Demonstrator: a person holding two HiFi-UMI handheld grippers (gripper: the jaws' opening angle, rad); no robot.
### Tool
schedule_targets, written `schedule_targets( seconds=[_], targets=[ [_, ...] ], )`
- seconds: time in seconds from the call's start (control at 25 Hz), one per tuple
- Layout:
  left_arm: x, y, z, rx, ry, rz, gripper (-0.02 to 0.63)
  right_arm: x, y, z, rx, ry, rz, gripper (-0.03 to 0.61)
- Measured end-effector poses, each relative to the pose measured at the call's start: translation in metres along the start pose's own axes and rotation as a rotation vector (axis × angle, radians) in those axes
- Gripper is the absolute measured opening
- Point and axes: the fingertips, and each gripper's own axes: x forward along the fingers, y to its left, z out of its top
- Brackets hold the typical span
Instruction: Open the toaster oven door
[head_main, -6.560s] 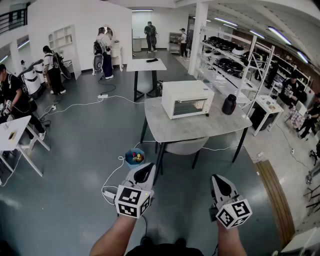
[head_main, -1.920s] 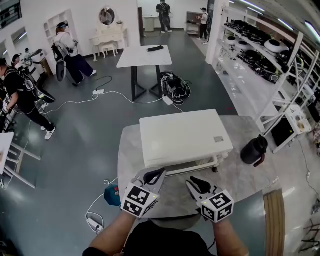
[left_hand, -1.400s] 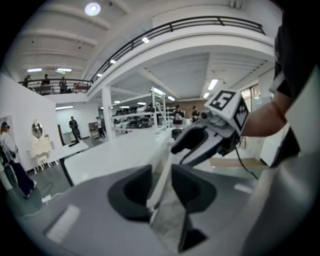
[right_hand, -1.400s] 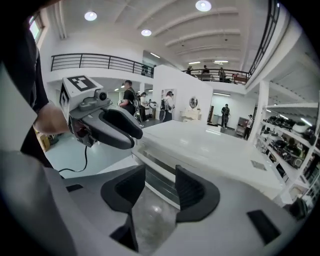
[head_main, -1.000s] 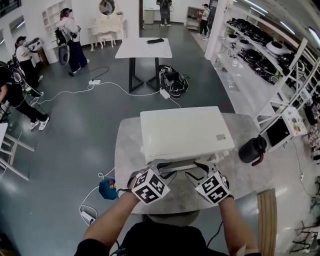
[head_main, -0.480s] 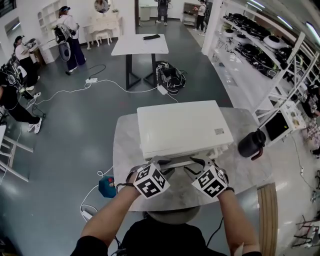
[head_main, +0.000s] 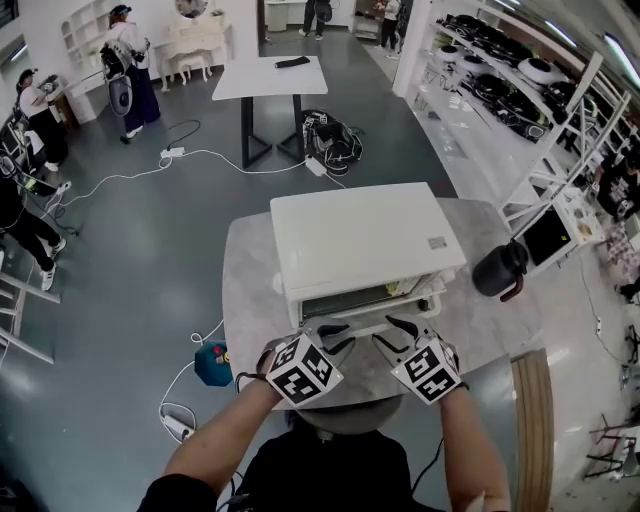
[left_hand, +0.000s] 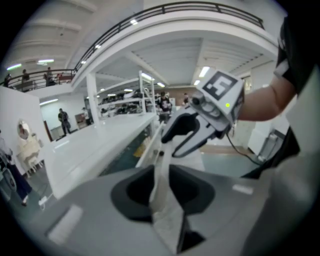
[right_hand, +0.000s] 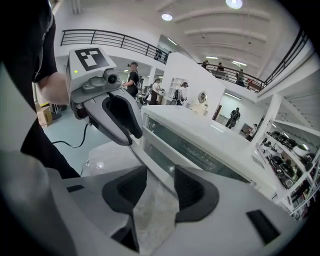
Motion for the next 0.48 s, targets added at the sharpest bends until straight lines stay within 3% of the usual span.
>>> schedule_targets(
  seconds=[0.24, 0.48],
  targets=[
    [-0.023, 0.003, 0.007, -0.064, -0.067, 0.147, 0.091, -0.007, 0.014, -0.016, 0.159, -0.059, 0.081, 0.161],
    [-0.022, 0.000, -0.014, -0.118, 0.010, 0.217, 0.091, -0.015, 0.018, -0.024, 0.258, -0.125, 0.117, 0.133]
  ],
)
